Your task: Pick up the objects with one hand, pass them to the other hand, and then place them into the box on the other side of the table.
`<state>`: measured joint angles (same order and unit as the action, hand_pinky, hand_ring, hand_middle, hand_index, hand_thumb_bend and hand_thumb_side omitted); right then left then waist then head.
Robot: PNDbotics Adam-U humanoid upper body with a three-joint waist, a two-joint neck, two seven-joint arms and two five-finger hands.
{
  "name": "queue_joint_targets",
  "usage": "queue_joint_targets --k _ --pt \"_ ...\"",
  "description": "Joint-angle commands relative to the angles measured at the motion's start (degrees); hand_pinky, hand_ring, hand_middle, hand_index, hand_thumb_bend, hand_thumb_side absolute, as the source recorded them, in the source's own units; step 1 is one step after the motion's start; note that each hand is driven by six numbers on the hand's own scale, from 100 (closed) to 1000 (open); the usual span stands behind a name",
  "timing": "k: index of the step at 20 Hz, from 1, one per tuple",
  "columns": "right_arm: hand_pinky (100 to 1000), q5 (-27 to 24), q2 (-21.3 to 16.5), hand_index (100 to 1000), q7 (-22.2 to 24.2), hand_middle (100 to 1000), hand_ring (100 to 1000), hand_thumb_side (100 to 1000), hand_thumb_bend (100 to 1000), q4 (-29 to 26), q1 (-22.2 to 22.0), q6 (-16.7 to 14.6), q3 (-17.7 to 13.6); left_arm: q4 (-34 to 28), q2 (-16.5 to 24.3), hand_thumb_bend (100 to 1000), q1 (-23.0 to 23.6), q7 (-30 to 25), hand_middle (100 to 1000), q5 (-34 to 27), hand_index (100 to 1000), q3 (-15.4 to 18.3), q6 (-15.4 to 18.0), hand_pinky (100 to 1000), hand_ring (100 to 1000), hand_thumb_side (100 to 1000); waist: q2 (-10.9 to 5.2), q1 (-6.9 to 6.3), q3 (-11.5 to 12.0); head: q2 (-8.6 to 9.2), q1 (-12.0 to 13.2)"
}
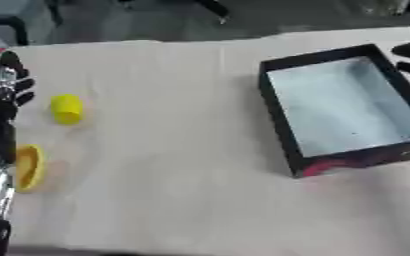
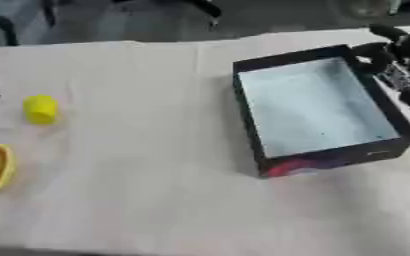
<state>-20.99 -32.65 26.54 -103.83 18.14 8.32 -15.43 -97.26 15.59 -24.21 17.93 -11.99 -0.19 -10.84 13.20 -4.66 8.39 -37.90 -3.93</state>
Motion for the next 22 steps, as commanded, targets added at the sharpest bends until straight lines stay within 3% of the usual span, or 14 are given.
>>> queue_joint_targets --k 1,17,22 --pt "1000 -0.1 -2.1 1000 0.2 778 1000 382 127 -0.9 0.7 -0.1 -0.5 -1.2 1.7 317 -0.9 0.0 689 0.0 733 0.7 0.1 835 771 624 0.11 -0.47 0.1 0.33 0.2" --pt "1000 0.2 -2.2 1000 0.0 779 1000 384 125 -0.9 0.6 -0.2 -0.8 -1.4 2.0 322 -2.1 0.6 702 1.0 740 1.0 0.1 836 784 614 0.45 -0.6 -0.1 -0.58 -0.2" --pt "1000 0.5 -2.4 1000 -0.1 779 1000 385 123 -0.9 0.1 -0.3 -0.9 -1.1 5.7 329 -5.4 1.3 717 3.5 751 1.1 -0.8 847 803 586 0.38 -0.91 -0.2 -0.28 1.0"
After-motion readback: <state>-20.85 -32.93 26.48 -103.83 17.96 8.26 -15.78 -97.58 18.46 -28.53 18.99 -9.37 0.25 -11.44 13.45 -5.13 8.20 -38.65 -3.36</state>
